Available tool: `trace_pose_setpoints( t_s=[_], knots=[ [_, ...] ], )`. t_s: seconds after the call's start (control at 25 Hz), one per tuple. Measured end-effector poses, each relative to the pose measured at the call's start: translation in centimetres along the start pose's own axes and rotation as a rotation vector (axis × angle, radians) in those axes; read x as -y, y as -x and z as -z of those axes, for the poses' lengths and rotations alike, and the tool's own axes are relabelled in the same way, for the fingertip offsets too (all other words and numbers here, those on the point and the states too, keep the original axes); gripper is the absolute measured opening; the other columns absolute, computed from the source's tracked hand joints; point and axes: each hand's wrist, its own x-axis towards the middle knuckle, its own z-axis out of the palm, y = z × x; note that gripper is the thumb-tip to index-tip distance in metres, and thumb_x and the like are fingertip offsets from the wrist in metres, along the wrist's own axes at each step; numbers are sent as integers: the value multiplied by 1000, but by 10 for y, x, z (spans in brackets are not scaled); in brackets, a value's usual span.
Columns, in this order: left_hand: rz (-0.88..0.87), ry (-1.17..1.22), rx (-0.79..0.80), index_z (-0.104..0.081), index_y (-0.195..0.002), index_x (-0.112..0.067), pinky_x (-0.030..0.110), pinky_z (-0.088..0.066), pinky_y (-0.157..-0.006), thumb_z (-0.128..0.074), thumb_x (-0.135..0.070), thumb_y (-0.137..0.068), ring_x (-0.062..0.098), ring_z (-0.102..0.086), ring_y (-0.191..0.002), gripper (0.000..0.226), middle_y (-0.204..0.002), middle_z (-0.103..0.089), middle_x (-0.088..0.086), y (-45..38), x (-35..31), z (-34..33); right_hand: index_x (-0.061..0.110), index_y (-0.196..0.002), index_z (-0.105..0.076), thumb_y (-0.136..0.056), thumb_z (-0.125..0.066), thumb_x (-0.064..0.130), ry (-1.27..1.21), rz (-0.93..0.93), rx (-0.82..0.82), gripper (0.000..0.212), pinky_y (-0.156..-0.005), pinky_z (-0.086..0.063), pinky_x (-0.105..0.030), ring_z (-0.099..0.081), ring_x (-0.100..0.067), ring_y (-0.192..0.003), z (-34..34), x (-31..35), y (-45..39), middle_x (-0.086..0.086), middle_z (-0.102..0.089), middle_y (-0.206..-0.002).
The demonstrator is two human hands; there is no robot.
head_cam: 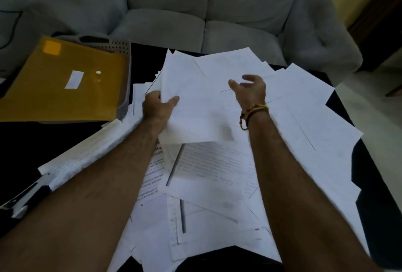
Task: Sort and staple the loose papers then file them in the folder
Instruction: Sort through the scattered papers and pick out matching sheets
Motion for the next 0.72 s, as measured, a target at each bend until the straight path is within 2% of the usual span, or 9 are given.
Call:
trace_pose_setpoints(
  t_s=[0.08, 0.12, 0.28, 0.4, 0.48, 0.64, 0.72],
  knots=[
    [-28, -210, -39, -64, -108, -11, 40, -57, -79, -76, -46, -73, 26, -66, -92, 50, -106, -70, 7, -11, 22, 12, 9, -123, -56, -78, -76, 29, 376, 199, -19, 53, -98, -46, -34, -58, -24, -114, -25, -10, -30, -12, -61, -123],
    [-20, -261, -40, -61, -108, -13, 39, -56, -79, -76, -50, -72, 25, -65, -93, 54, -107, -69, 6, -8, 34, 17, 9, -129, -52, -79, -74, 32, 539, 254, 34, 58, -102, -42, -34, -52, -25, -122, -38, -13, -44, -11, -57, -129],
    [-102, -218, -123, -58, -113, -15, 22, -49, -71, -75, -48, -76, 11, -59, -87, 52, -106, -67, -3, 10, 62, 23, 9, -141, -36, -76, -72, 43, 1064, 268, 277, 82, -107, -38, -46, -35, -34, -135, -74, -30, -83, -14, -41, -141],
    [-149, -228, -159, -60, -113, -11, 4, -40, -62, -67, -38, -87, 14, -64, -92, 38, -109, -69, 4, 7, 60, 21, 7, -135, -40, -77, -69, 43, 1033, 207, 263, 75, -101, -41, -44, -44, -37, -126, -78, -42, -89, -17, -48, -134],
    [-165, -236, -183, -61, -110, -10, 3, -40, -60, -65, -32, -89, 17, -65, -91, 31, -107, -70, 6, 6, 62, 20, 4, -129, -44, -83, -66, 34, 1058, 269, 205, 59, -98, -42, -42, -47, -40, -122, -82, -44, -86, -20, -51, -130],
    [-204, -246, -197, -60, -109, -13, 27, -55, -74, -64, -32, -89, 17, -67, -89, 28, -104, -71, 4, 7, 63, 19, 0, -117, -54, -89, -55, 11, 1094, 361, 87, 30, -94, -44, -41, -52, -42, -116, -84, -41, -85, -23, -56, -123],
    [-213, -250, -194, -59, -109, -13, 32, -57, -77, -62, -33, -89, 18, -67, -90, 28, -104, -71, 3, 8, 63, 19, 2, -116, -56, -88, -59, 18, 1033, 307, 70, 33, -93, -44, -38, -53, -39, -115, -79, -37, -87, -21, -58, -122]
  ],
)
